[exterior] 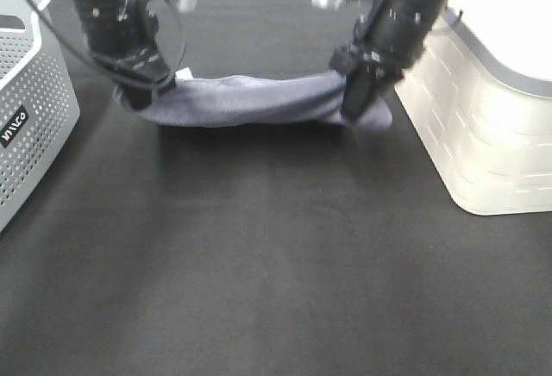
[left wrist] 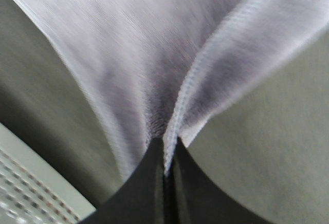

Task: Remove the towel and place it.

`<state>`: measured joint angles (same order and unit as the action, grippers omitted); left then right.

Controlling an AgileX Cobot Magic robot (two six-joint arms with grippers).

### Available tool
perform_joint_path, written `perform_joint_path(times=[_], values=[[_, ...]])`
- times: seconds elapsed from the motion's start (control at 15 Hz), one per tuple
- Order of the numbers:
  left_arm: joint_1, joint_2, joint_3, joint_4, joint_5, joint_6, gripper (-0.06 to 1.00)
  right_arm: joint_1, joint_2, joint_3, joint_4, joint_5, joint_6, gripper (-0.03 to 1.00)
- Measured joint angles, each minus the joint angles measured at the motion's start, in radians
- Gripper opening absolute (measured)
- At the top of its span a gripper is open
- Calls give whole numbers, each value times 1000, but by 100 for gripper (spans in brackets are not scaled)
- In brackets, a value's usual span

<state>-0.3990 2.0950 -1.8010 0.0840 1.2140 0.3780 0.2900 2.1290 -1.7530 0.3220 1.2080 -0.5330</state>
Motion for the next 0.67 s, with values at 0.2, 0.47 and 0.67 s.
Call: perform_joint_path(times=[0.2,0.47,0.67], values=[[0,-8,82,-16,0,1,0,16,-9,126,6,0,8,0],[0,-73,225,-37,0,7,0,38,-30,193,-11,0,11,0],[0,-96,344,-73,-12,4,0,41,-32,268,-13,-2,16,0]])
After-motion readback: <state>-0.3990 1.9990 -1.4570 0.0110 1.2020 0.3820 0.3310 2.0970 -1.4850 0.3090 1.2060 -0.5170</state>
